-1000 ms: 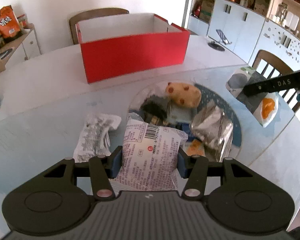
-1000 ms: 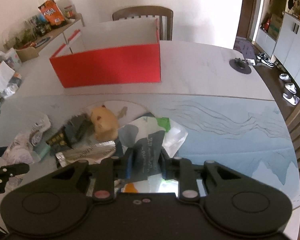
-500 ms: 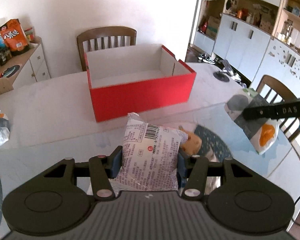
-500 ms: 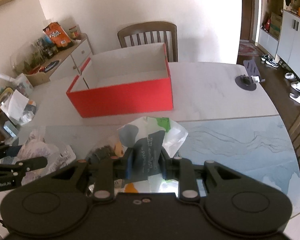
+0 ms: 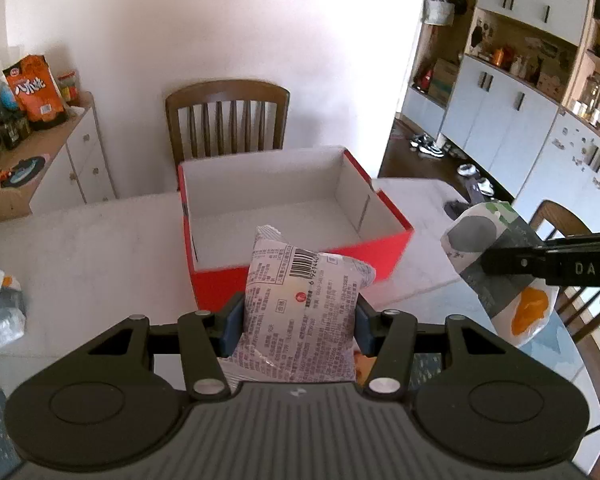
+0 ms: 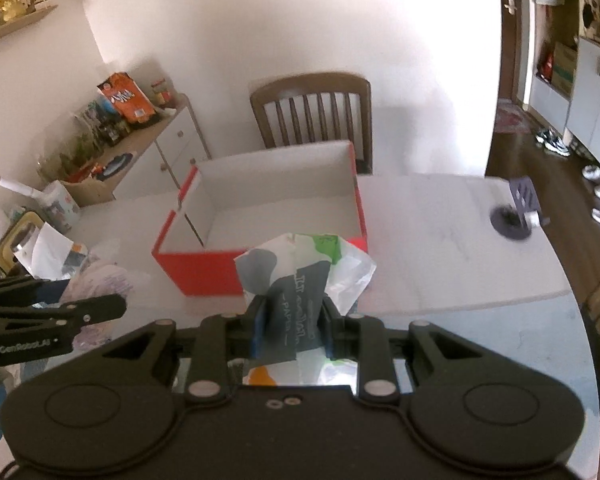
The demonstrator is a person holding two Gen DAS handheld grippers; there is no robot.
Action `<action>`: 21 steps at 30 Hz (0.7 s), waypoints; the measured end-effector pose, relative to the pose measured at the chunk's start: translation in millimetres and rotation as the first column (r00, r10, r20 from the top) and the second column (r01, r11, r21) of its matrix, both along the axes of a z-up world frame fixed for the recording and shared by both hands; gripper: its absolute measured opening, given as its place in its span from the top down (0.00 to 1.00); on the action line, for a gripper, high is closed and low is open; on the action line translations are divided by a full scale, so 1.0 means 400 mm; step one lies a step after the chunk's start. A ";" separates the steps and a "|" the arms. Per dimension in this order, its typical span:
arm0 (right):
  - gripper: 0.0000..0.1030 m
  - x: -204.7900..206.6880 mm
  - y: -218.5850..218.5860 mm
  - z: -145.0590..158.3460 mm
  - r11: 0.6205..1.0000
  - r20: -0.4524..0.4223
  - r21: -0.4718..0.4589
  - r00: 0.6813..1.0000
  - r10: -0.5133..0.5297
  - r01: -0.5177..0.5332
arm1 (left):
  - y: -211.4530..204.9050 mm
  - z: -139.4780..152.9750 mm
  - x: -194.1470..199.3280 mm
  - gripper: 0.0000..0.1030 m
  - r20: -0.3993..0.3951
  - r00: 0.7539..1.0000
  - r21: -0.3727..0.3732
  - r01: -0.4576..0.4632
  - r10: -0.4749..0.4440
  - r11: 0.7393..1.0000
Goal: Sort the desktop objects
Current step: 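Lift both held bags and carry them over the red box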
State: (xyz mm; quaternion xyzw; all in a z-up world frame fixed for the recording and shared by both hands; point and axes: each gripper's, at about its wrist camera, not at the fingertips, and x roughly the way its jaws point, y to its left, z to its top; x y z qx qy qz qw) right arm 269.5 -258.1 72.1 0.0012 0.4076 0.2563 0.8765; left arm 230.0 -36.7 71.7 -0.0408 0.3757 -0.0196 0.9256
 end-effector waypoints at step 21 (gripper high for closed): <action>0.73 0.268 0.156 0.016 0.996 0.009 0.054 0.998 0.067 -0.067 | 0.040 0.004 0.270 0.49 0.016 0.997 0.025 -0.076 0.075 0.997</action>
